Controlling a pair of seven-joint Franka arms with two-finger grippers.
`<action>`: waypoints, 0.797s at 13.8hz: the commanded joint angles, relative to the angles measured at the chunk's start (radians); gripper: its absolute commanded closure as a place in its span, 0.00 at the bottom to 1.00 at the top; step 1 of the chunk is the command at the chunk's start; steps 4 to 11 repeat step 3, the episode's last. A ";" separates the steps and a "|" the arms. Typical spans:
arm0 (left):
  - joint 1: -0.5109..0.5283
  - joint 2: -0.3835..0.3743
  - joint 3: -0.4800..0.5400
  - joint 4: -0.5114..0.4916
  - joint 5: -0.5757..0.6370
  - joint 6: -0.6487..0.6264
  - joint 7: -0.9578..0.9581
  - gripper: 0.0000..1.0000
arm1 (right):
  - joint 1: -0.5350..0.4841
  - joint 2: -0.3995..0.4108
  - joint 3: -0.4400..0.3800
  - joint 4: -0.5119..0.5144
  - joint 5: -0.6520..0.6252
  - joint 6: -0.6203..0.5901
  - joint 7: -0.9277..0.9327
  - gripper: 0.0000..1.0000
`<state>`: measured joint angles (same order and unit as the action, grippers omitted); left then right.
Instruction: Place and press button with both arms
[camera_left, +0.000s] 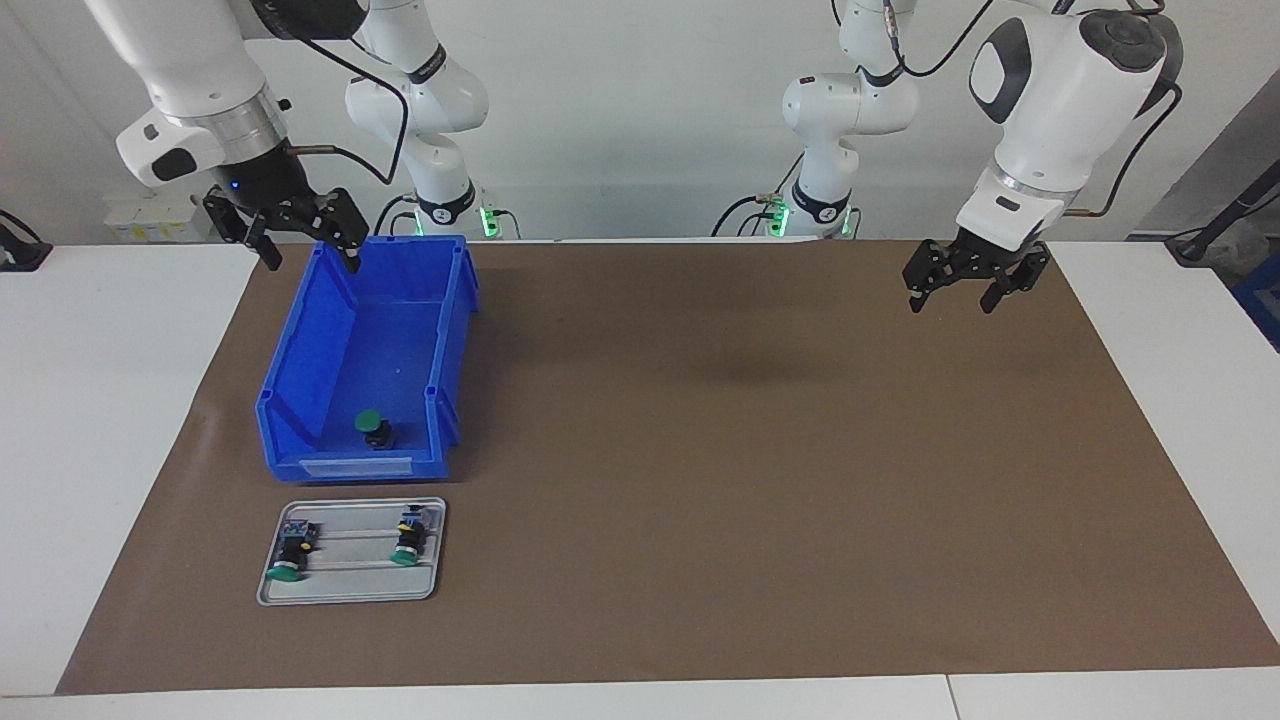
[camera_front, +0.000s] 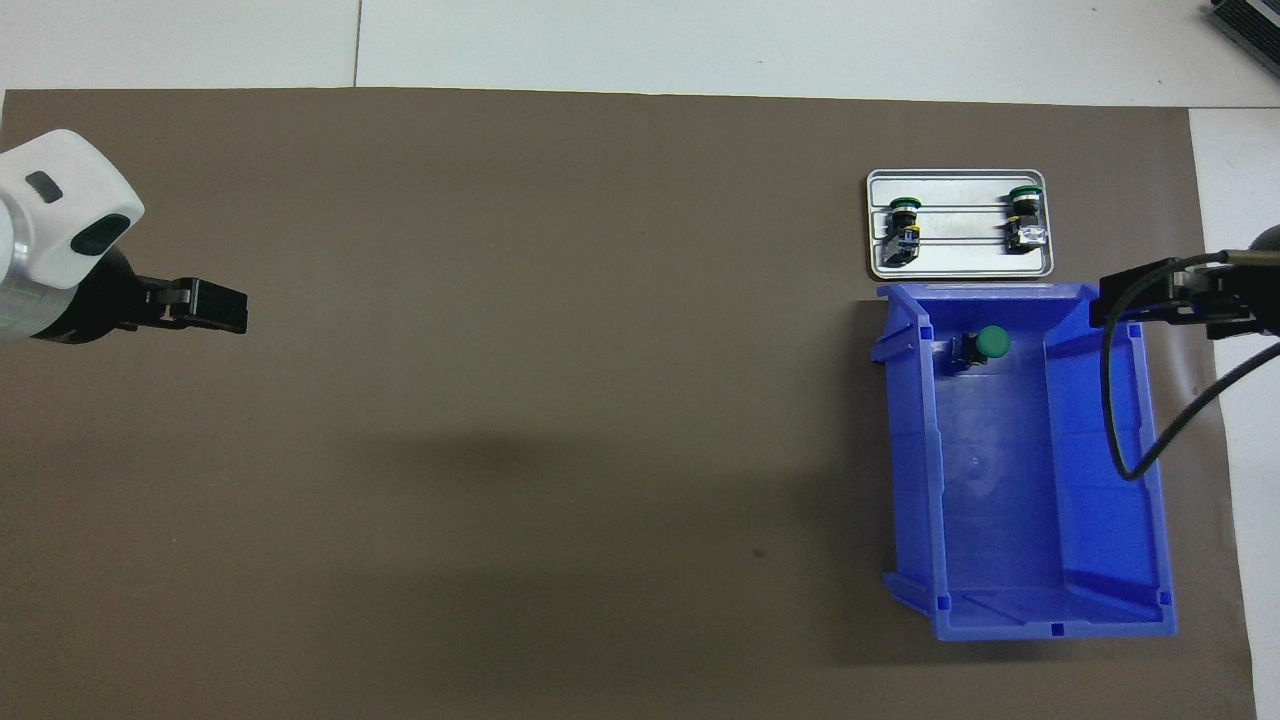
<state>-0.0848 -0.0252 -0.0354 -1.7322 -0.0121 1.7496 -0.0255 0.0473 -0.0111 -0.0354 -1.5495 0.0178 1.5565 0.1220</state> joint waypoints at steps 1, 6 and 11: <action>0.011 -0.032 -0.004 -0.032 -0.009 0.007 0.001 0.00 | 0.005 -0.007 -0.011 -0.020 0.007 -0.010 -0.016 0.00; 0.010 -0.032 -0.004 -0.032 -0.009 0.007 0.001 0.00 | 0.003 -0.007 -0.011 -0.023 0.007 -0.010 -0.015 0.00; 0.010 -0.032 -0.004 -0.032 -0.009 0.007 0.001 0.00 | 0.003 -0.007 -0.011 -0.023 0.007 -0.010 -0.015 0.00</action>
